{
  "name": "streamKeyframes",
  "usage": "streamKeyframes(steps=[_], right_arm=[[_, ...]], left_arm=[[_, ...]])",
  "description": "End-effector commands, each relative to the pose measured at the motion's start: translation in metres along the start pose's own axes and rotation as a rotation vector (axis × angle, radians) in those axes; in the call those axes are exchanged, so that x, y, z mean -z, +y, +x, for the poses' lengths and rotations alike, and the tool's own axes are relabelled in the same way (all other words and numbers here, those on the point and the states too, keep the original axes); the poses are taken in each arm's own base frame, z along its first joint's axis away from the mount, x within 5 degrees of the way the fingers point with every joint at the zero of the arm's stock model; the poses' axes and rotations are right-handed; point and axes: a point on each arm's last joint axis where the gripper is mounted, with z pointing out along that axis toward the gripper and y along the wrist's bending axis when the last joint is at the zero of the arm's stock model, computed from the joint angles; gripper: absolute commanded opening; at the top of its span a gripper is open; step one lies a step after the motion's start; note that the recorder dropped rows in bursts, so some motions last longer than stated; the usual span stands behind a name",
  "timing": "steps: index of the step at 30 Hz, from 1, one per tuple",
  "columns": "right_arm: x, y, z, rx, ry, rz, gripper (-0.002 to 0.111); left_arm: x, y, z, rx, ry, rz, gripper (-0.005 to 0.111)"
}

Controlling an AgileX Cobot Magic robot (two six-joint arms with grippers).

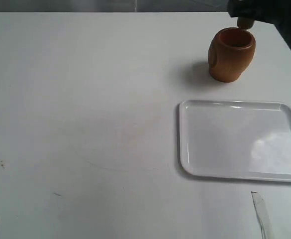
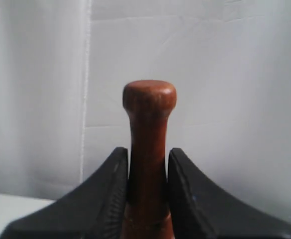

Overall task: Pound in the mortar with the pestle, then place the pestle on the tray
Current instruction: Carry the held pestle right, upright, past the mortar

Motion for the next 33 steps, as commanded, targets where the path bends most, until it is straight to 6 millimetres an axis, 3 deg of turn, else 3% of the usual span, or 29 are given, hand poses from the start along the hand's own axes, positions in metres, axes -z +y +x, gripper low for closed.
streamKeyframes(steps=[1, 6, 14, 17, 22, 25, 30, 33], right_arm=[[0.012, -0.016, 0.013, -0.083, -0.125, 0.077, 0.0], [0.012, -0.012, 0.037, -0.048, -0.07, 0.048, 0.0], [0.008, -0.008, 0.057, -0.048, -0.017, 0.022, 0.0], [-0.001, -0.007, 0.052, -0.022, -0.046, 0.023, 0.0], [-0.035, -0.003, 0.027, 0.018, -0.109, 0.024, 0.0], [-0.05, -0.001, 0.026, 0.024, -0.079, 0.017, 0.0], [-0.053, -0.012, 0.049, -0.012, -0.057, 0.155, 0.0], [-0.055, -0.011, 0.069, 0.023, -0.004, 0.153, 0.0]], left_arm=[[0.0, -0.001, 0.0, 0.012, -0.007, 0.008, 0.0], [0.0, -0.001, 0.0, 0.012, -0.007, 0.008, 0.0], [0.0, -0.001, 0.0, 0.012, -0.007, 0.008, 0.0], [0.0, -0.001, 0.0, 0.012, -0.007, 0.008, 0.0], [0.0, -0.001, 0.0, 0.012, -0.007, 0.008, 0.0], [0.0, -0.001, 0.0, 0.012, -0.007, 0.008, 0.0], [0.0, -0.001, 0.0, 0.012, -0.007, 0.008, 0.0], [0.0, -0.001, 0.0, 0.012, -0.007, 0.008, 0.0]])
